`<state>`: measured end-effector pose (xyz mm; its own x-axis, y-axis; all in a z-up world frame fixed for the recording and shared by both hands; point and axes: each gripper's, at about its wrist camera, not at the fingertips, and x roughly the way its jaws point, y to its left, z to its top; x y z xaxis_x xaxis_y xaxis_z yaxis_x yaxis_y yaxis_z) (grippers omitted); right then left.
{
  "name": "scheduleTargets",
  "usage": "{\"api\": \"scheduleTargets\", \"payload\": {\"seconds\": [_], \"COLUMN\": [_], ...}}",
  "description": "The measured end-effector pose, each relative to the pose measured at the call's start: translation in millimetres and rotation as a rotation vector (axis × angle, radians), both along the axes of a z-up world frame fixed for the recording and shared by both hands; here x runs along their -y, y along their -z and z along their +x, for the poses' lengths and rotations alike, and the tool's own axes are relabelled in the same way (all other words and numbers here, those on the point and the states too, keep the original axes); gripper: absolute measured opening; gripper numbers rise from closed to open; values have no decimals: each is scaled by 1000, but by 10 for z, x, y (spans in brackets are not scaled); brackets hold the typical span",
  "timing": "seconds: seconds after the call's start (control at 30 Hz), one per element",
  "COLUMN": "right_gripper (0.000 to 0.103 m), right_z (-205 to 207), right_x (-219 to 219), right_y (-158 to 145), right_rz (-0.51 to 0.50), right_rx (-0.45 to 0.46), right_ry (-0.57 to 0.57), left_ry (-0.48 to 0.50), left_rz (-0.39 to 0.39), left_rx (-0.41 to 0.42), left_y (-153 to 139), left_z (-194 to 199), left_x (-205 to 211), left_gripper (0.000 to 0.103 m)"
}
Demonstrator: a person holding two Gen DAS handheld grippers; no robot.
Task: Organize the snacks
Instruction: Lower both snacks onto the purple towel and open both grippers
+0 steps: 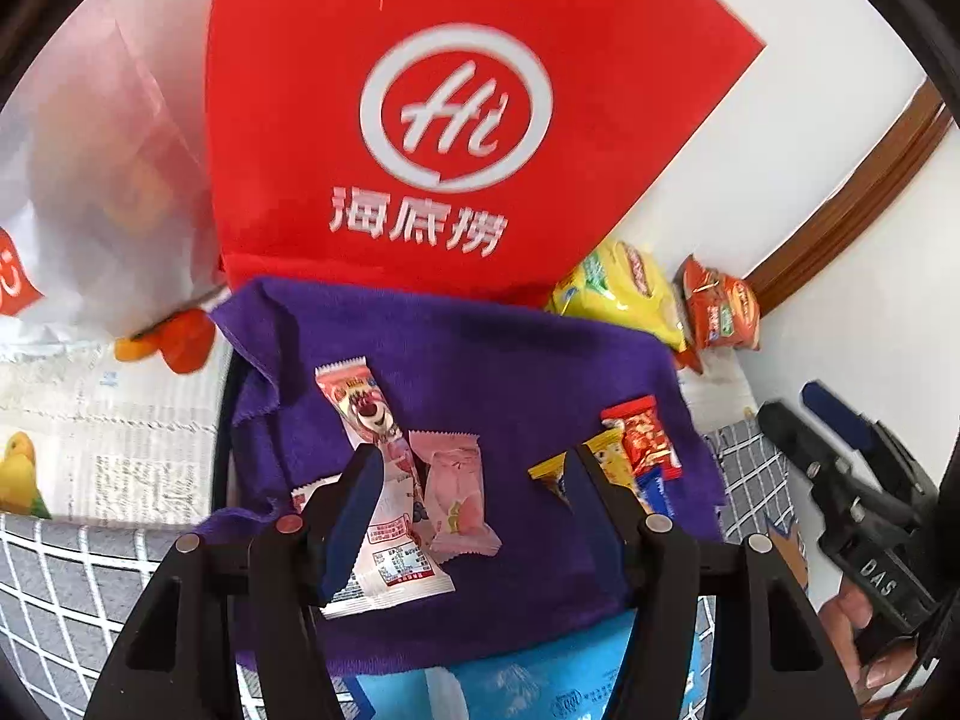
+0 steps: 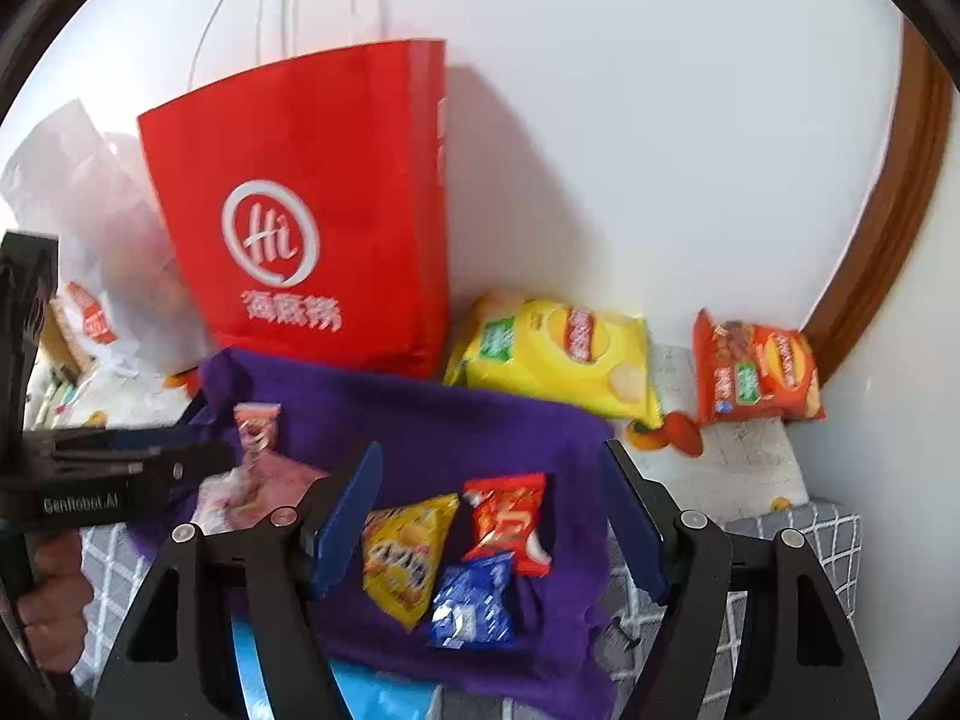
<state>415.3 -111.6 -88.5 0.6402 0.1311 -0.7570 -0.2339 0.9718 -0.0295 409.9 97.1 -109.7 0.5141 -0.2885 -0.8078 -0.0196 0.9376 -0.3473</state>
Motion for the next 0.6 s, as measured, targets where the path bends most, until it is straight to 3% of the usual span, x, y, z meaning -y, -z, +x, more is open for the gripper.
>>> {"api": "scheduleTargets", "payload": {"seconds": [0.17, 0.33, 0.6], "right_gripper": [72, 72, 70], "right_z": [-250, -671, -1516], "right_x": [7, 104, 447], "right_y": [-40, 79, 557], "right_rz": [33, 65, 96], "right_rx": [-17, -47, -146], "right_ry": [-22, -35, -17], "left_ry": [-14, 3, 33], "left_rz": [69, 48, 22], "left_rx": [57, 81, 156], "left_y": [-218, -359, -676], "left_z": [-98, -178, -430], "left_x": [-31, -20, 65], "left_gripper": [60, 60, 60]}}
